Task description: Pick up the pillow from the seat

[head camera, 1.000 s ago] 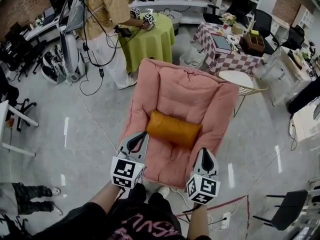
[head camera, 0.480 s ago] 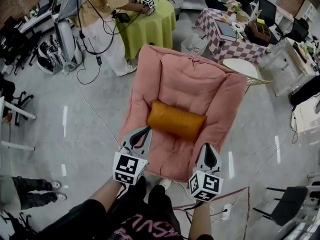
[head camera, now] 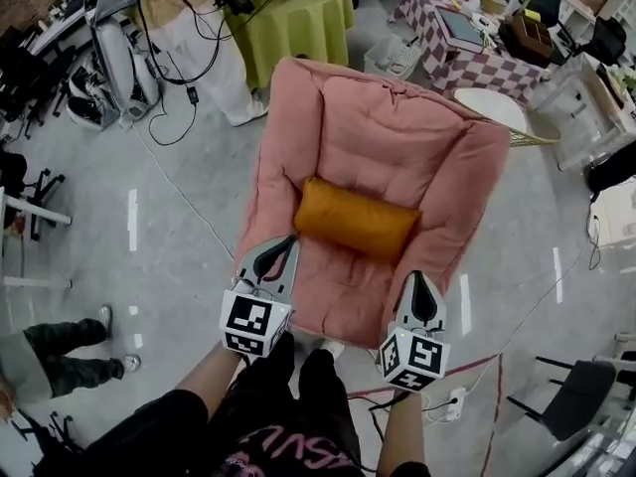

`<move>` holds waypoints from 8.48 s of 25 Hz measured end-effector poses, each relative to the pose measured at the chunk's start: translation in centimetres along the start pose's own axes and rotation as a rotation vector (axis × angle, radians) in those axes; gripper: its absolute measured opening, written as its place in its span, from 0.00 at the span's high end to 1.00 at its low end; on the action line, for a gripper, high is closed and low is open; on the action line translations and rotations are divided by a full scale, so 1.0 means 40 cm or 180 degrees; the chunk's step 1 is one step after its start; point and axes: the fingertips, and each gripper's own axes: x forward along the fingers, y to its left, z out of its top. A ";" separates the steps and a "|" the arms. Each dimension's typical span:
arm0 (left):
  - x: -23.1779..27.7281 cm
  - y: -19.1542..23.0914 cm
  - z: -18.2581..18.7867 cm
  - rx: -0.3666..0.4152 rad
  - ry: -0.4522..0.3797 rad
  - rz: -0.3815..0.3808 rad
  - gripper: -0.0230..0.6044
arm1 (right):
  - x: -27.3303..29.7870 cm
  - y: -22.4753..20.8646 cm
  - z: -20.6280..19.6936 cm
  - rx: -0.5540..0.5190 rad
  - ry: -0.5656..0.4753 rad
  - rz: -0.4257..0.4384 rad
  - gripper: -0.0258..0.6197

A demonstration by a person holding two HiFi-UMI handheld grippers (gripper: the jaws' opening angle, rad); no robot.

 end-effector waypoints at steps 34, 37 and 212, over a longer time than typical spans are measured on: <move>0.218 0.016 -0.299 -0.0153 0.0460 -0.0098 0.95 | 0.232 -0.014 -0.254 0.0142 0.0320 0.0095 0.93; 0.249 0.024 -0.324 -0.0151 0.0471 -0.0109 0.94 | 0.262 -0.020 -0.279 0.0155 0.0332 0.0118 0.93; -0.354 -0.118 0.425 0.0220 -0.1039 0.0001 0.74 | -0.372 0.070 0.390 -0.0309 -0.0878 -0.0040 0.77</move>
